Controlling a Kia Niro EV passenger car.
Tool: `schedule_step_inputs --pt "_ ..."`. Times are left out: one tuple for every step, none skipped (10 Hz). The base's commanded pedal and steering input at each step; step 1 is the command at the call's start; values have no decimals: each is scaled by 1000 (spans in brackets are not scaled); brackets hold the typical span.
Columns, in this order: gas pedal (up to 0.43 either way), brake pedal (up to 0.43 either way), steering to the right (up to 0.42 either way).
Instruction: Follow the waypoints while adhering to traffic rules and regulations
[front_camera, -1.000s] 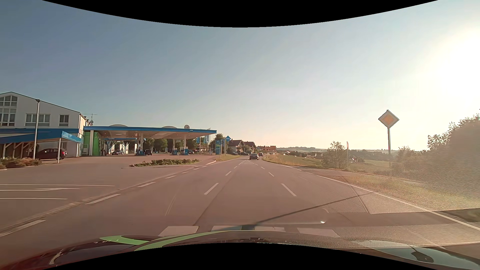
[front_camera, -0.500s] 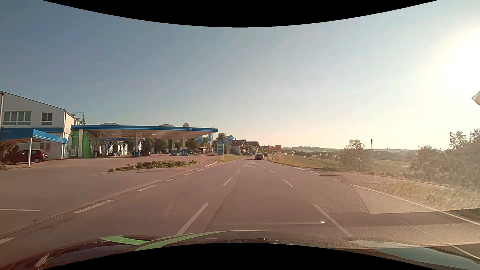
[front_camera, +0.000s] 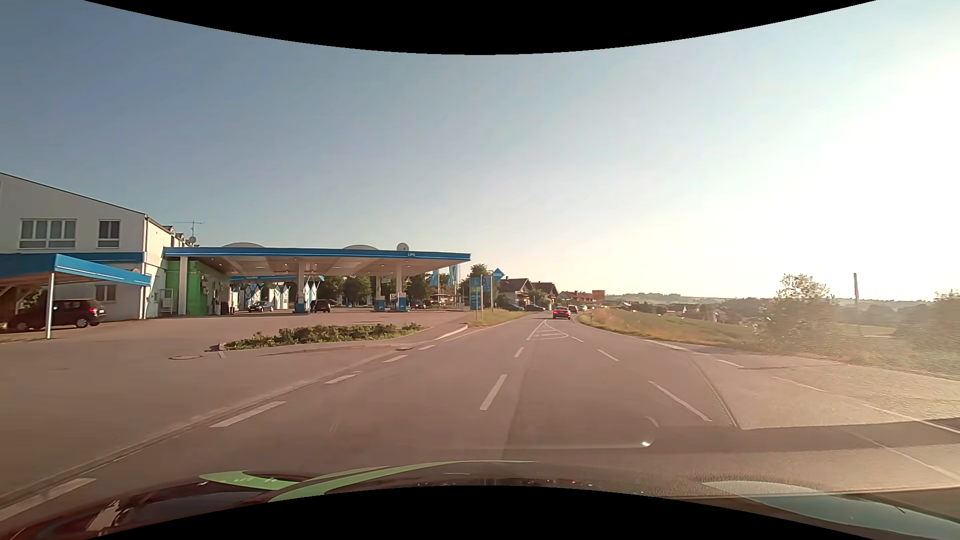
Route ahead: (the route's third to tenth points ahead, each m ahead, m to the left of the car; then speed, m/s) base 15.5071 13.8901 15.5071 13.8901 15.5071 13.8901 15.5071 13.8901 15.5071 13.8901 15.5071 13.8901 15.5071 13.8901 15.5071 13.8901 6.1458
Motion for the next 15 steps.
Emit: schedule_step_inputs --pt "0 201 -266" --pt "0 177 -309" --pt "0 165 -344" --pt "0 152 -373" --pt "0 146 -406" --pt "0 140 -431" --pt "0 140 -451" --pt "0 146 -476" --pt "0 140 -491" --pt "0 140 -496" --pt "0 73 -497" --pt "0 0 -496" --pt "0 0 -484" --pt "0 0 -475" --pt "0 0 -471"
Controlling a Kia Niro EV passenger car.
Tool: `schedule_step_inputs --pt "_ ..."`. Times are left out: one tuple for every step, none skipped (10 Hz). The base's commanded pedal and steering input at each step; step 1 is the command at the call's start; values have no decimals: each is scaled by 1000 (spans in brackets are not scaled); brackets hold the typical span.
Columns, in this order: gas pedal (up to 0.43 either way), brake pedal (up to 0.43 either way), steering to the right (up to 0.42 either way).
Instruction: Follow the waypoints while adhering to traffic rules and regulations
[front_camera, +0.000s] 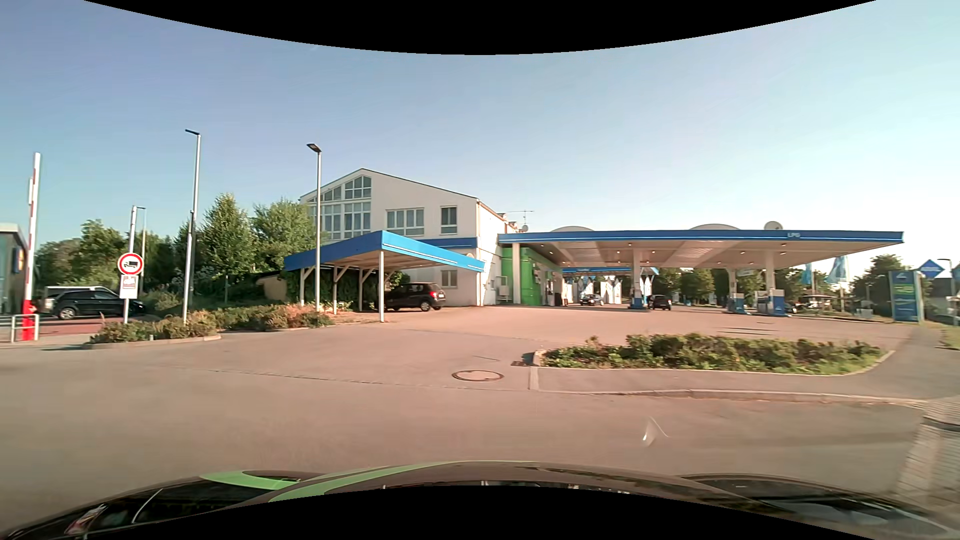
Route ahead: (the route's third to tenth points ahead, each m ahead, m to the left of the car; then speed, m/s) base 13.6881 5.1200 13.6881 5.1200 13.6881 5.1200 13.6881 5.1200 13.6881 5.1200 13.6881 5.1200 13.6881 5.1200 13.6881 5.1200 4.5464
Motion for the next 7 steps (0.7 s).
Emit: schedule_step_inputs --pt "0 0 -451" --pt "0 0 -412" --pt "0 0 -355" --pt "0 0 -300" --pt "0 0 -249" --pt "0 0 -213" --pt "47 0 -161"
